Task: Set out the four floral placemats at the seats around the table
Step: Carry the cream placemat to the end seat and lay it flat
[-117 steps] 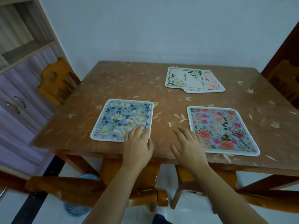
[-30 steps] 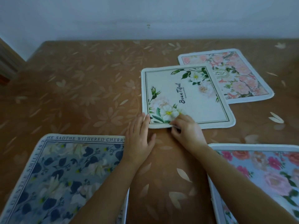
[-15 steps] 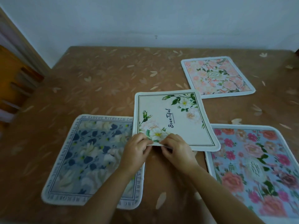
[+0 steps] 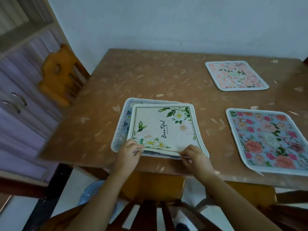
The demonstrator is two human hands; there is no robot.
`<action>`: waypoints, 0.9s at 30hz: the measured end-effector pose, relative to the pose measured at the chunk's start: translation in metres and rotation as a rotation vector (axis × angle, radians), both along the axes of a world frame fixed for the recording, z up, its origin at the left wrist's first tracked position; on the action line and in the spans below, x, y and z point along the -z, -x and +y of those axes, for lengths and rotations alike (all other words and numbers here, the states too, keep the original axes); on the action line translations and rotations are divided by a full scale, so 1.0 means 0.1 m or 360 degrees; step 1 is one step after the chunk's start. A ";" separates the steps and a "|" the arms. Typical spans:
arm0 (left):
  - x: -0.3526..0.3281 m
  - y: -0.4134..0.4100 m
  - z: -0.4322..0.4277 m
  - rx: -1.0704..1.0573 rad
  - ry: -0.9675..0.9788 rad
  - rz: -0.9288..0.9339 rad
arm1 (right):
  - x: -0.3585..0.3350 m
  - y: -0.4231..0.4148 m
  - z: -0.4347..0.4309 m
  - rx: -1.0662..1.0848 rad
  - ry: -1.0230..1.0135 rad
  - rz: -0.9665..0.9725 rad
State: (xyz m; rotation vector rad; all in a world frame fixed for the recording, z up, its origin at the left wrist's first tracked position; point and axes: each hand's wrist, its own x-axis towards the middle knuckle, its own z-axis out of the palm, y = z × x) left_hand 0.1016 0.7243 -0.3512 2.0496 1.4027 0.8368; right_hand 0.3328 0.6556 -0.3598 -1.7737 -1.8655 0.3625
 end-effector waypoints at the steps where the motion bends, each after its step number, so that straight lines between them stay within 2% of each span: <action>1: -0.02 0.16 -0.07 -0.0027 0.0013 0.0003 | -0.02 0.15 -0.05 -0.0005 -0.0003 -0.0005; 9: -0.12 1.00 -0.24 -0.0217 0.0161 -0.0081 | -0.14 1.11 -0.22 0.0004 -0.0037 -0.0006; 17: -0.08 1.36 0.08 -0.0093 0.0292 0.0110 | -0.14 1.51 -0.07 0.0105 -0.0002 -0.0001; 27: -0.17 2.03 0.79 0.0025 0.0240 0.0210 | -0.07 2.18 0.58 0.0058 0.0059 0.0064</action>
